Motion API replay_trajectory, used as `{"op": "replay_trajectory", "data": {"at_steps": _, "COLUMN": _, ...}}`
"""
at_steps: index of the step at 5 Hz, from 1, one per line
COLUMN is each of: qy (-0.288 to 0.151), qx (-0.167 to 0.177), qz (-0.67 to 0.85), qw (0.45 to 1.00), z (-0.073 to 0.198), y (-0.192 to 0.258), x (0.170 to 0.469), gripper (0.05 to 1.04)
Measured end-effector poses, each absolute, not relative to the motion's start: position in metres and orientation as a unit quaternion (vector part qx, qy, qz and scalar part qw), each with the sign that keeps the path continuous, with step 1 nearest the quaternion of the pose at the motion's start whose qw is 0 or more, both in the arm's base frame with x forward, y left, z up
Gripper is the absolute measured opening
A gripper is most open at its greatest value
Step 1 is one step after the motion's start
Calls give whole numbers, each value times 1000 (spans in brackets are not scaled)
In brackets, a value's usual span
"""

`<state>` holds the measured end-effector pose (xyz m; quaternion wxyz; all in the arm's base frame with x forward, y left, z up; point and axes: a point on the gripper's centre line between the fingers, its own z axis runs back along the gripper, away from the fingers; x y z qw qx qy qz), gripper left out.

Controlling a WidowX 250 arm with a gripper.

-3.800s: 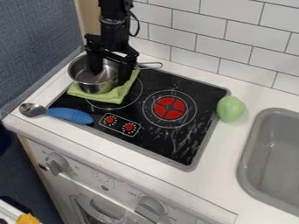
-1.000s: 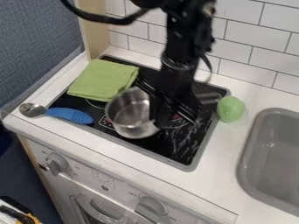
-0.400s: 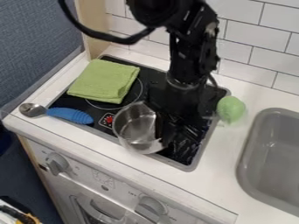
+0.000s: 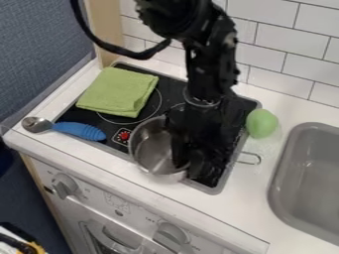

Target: Move the silver pot to the the bottom right corner of the stove

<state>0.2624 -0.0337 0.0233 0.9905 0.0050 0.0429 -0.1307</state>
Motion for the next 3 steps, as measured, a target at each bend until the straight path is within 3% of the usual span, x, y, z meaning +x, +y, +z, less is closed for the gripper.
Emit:
{"op": "replay_trajectory", "data": {"at_steps": 1, "qy": 55, "qx": -16, "qz": -123, "qw": 991, "z": 30, "y": -30, "x": 258, "gripper": 857}}
{"op": "replay_trajectory", "data": {"at_steps": 2, "qy": 34, "qx": -34, "qz": -104, "qw": 993, "z": 48, "y": -29, "x": 281, "gripper": 1014}}
{"op": "replay_trajectory", "data": {"at_steps": 3, "qy": 43, "qx": -60, "qz": -74, "qw": 995, "z": 57, "y": -20, "x": 307, "gripper": 1009}}
